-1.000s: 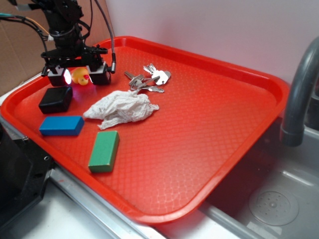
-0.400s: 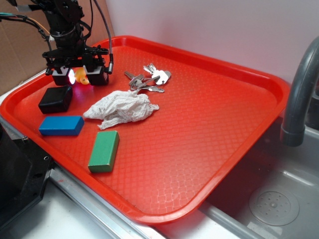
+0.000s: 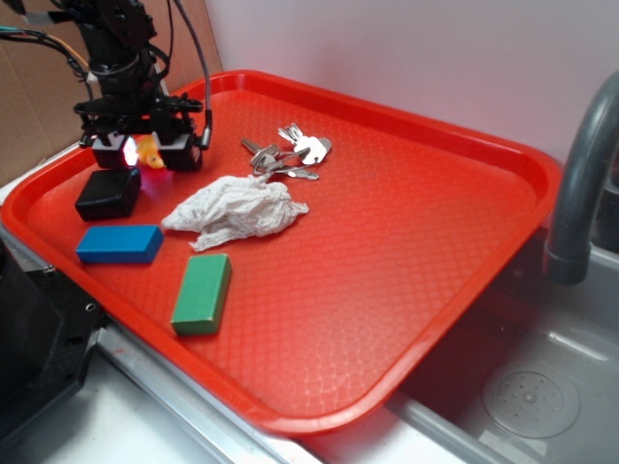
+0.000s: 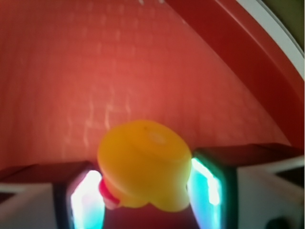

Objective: Grab the yellow duck.

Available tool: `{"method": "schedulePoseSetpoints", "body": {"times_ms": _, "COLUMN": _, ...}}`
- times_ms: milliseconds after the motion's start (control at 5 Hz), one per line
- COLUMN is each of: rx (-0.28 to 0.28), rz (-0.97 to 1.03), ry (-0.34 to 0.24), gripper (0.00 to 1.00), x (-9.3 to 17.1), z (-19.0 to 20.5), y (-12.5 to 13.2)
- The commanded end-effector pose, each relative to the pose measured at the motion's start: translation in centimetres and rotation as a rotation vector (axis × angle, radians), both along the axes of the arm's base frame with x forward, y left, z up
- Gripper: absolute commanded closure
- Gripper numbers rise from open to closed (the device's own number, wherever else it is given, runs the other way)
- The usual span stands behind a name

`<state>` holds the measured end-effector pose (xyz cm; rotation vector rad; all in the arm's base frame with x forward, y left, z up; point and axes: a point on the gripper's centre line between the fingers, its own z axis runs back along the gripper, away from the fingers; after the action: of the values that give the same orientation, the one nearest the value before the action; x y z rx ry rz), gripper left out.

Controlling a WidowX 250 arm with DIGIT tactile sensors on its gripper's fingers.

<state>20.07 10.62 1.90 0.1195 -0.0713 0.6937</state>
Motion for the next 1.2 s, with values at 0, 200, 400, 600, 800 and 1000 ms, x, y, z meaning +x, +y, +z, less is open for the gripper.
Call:
{"method": "schedulePoseSetpoints", "body": {"times_ms": 0, "rx": -0.049, "rz": -0.256, "ry": -0.139, "gripper": 1.00, "x": -2.0, "z": 8.1, "y": -1.5}}
{"method": "schedulePoseSetpoints", "body": {"times_ms": 200, "rx": -0.094, "rz": -0.395, "ry": -0.161, "gripper": 1.00, "x": -1.1, "z": 13.1, "y": -3.6}}
{"method": "schedulePoseSetpoints", "body": {"times_ms": 400, "rx": -0.108, "rz": -0.448, "ry": -0.120, "gripper": 1.00, "x": 0.3, "z": 18.1, "y": -5.5}}
{"method": "schedulePoseSetpoints", "body": {"times_ms": 600, "rx": -0.084, "rz": -0.482, "ry": -0.057, "gripper": 1.00, "x": 2.1, "z": 19.4, "y": -7.2}}
{"method": "schedulePoseSetpoints", "body": {"times_ms": 800, "rx": -0.090, "rz": -0.502, "ry": -0.049, "gripper": 1.00, "x": 3.2, "z": 19.2, "y": -7.7}}
{"method": "schedulePoseSetpoints", "body": {"times_ms": 1000, "rx": -0.094, "rz": -0.506, "ry": -0.038, "gripper": 1.00, "x": 4.2, "z": 18.9, "y": -7.3}}
